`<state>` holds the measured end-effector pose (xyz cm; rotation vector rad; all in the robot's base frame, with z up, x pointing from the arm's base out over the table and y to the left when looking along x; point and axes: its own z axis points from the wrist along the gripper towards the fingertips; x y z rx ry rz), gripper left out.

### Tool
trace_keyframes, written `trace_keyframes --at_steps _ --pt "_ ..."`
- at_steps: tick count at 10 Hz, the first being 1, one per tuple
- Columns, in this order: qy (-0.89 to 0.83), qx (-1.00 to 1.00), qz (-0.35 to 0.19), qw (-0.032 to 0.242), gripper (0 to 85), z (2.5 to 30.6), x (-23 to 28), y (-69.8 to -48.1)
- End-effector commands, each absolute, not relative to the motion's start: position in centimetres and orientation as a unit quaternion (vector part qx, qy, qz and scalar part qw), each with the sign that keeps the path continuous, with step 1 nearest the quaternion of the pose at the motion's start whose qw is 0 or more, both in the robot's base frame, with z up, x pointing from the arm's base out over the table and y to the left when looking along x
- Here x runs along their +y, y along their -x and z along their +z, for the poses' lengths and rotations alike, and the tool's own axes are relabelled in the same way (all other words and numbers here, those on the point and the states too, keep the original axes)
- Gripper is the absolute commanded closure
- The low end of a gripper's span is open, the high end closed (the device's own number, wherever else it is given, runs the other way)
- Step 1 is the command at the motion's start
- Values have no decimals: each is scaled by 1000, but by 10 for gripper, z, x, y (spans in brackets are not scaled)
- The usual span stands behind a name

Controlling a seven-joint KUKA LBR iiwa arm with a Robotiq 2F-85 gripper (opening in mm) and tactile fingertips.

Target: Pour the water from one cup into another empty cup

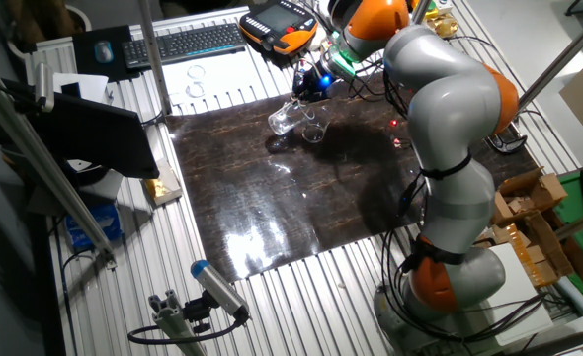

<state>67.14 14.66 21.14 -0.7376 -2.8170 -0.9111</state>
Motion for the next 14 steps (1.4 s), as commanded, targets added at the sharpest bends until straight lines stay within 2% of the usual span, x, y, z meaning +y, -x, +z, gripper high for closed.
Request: trace_keyframes --at_steps 1,11,14 --pt "241 -921 -303 43 843 212 147 -671" --pt "272 -894 -351 58 843 217 136 -672" --pt "298 -883 -356 74 843 216 136 -672"
